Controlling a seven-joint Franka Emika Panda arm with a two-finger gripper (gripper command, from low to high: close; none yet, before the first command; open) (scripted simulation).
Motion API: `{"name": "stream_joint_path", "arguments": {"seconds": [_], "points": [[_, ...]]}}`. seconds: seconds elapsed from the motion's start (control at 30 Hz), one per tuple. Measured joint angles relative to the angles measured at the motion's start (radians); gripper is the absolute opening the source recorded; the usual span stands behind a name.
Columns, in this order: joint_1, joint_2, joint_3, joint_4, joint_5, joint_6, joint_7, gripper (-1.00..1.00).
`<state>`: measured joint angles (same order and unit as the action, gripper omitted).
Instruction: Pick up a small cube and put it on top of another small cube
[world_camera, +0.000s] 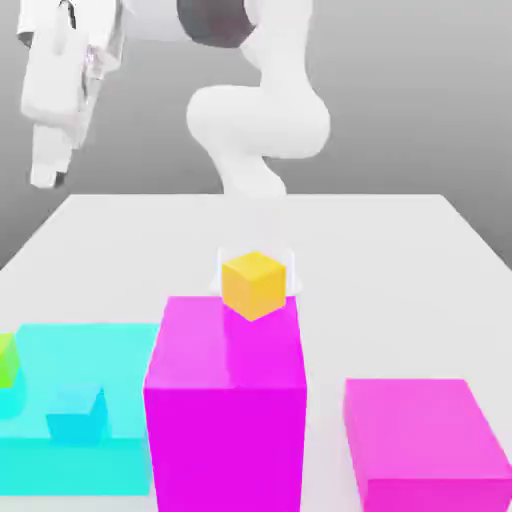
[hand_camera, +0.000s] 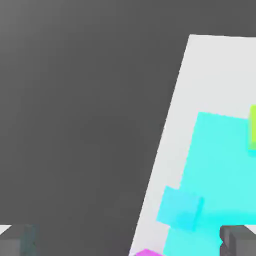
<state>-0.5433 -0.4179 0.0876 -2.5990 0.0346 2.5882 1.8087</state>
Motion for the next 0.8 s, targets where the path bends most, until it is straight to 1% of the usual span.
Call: {"name": "stream_joint_path", "arguments": {"seconds": [0.4,0.73,0.8], "points": [[-0.248,0.194,0.019,-0.152,-0.01,0.146,0.531,0.0],[-0.409,0.357,-0.023,-0.278,-0.031,0.268,0.982,0.0],[-0.435,0.395,-0.031,-0.297,-0.021,0.297,1.049,0.0]]}}
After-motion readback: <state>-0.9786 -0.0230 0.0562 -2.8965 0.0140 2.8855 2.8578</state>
